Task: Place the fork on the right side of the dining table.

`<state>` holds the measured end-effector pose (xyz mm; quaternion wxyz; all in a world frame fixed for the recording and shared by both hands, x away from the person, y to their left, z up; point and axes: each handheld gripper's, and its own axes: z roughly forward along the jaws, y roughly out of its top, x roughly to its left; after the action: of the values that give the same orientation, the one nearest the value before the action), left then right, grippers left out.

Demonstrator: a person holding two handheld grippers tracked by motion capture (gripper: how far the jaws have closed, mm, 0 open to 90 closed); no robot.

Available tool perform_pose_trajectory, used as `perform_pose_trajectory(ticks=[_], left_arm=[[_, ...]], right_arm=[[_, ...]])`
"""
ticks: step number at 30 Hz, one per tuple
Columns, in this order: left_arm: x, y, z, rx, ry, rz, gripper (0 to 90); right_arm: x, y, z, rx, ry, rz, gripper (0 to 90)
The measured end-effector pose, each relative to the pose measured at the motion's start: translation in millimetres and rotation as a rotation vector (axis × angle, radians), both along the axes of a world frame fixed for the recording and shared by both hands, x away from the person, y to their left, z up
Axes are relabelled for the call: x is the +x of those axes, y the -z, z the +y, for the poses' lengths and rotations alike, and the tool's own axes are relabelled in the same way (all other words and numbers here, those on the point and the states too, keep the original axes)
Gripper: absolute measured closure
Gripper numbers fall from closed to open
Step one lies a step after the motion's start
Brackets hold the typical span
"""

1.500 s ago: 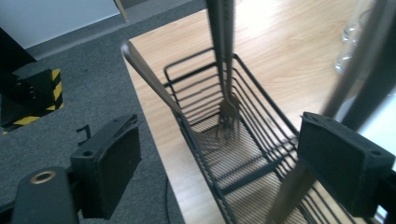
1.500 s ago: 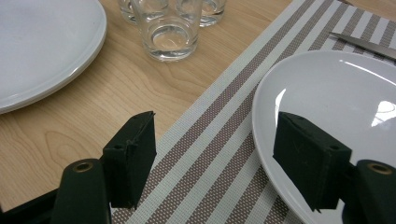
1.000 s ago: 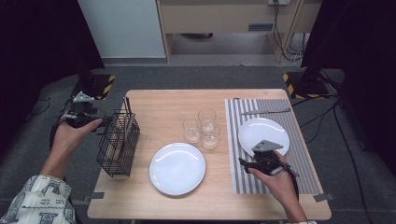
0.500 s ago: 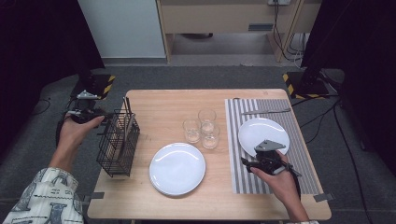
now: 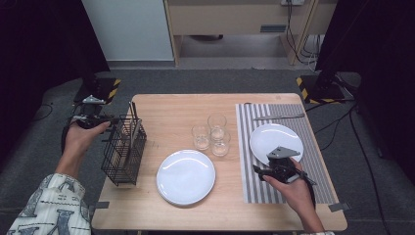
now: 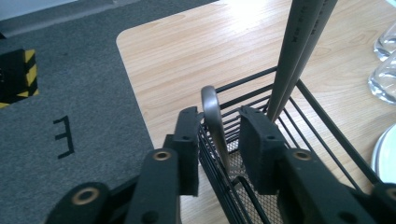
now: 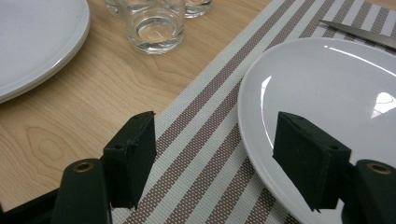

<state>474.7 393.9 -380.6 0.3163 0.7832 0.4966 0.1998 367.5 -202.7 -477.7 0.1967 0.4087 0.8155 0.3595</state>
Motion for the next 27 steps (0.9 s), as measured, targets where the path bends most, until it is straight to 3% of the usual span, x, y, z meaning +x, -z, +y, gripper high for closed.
perform_pose_trajectory(ticks=[6, 8, 11, 18, 27], left_arm=[[-0.3, -0.9, 0.3, -0.004, 0.003, 0.000, 79.8], [-0.4, -0.8, 1.1, -0.037, 0.014, 0.002, 83.3], [-1.1, -2.1, -0.4, -0.061, 0.034, 0.001, 85.6], [-4.6, -11.0, -3.3, -0.071, 0.074, -0.028, 86.2], [-8.6, -26.6, -6.3, -0.026, 0.165, -0.047, 86.2]], right_arm=[[0.3, 0.4, -0.5, -0.001, -0.001, -0.003, 29.9], [0.2, 0.3, -0.9, -0.001, -0.001, -0.004, 29.8], [0.1, 0.2, -2.0, 0.003, 0.004, -0.002, 29.6], [-0.5, 0.2, -3.4, 0.001, 0.011, 0.000, 29.1], [-1.1, -2.0, -5.6, 0.007, 0.011, -0.007, 29.2]])
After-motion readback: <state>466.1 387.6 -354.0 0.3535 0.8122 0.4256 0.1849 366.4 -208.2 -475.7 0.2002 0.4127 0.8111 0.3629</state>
